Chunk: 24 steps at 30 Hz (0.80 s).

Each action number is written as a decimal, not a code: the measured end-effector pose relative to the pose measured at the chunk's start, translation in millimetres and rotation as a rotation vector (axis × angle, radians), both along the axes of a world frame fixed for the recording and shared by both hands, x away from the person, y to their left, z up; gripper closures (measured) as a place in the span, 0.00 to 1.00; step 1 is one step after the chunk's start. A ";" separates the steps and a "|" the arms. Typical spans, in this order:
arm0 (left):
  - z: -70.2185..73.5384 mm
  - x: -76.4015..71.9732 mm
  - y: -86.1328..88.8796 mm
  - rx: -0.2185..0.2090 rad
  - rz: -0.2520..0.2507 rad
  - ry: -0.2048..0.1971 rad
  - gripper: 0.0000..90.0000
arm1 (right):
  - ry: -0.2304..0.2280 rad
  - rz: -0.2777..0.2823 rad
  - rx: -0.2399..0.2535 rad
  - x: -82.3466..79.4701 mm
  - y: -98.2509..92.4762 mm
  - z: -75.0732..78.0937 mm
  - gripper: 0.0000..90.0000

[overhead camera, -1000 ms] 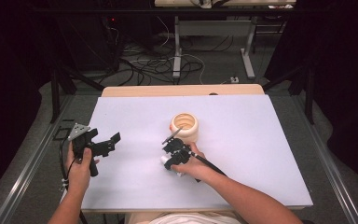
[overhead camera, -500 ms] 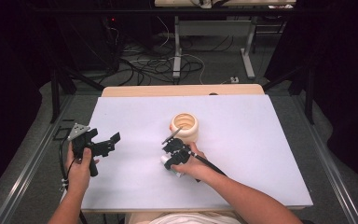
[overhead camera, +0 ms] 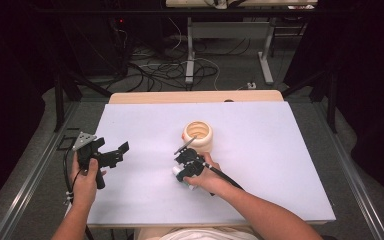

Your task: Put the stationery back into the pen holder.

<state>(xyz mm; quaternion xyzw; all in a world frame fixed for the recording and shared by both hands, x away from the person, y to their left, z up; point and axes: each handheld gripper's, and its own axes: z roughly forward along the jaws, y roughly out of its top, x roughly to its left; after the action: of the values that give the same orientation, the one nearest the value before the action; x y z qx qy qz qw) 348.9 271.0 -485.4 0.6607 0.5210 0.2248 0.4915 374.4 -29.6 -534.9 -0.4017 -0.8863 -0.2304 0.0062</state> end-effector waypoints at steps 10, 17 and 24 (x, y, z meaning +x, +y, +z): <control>-0.1 -0.5 0.1 0.005 0.001 -0.001 0.01 | -0.017 -0.022 0.071 -1.3 -2.3 6.0 0.73; 0.1 -0.7 0.1 0.004 0.002 -0.003 0.01 | -0.072 -0.025 0.128 -3.6 -1.9 10.5 0.73; 0.0 -0.7 0.0 0.004 0.002 -0.002 0.01 | -0.171 -0.007 0.162 -3.4 -3.2 14.1 0.73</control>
<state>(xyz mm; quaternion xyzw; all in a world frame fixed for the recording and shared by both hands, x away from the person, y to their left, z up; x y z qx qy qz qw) 348.2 271.0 -485.5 0.6611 0.5204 0.2271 0.4905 371.1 -32.8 -520.7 -0.3819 -0.8606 -0.3349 -0.0378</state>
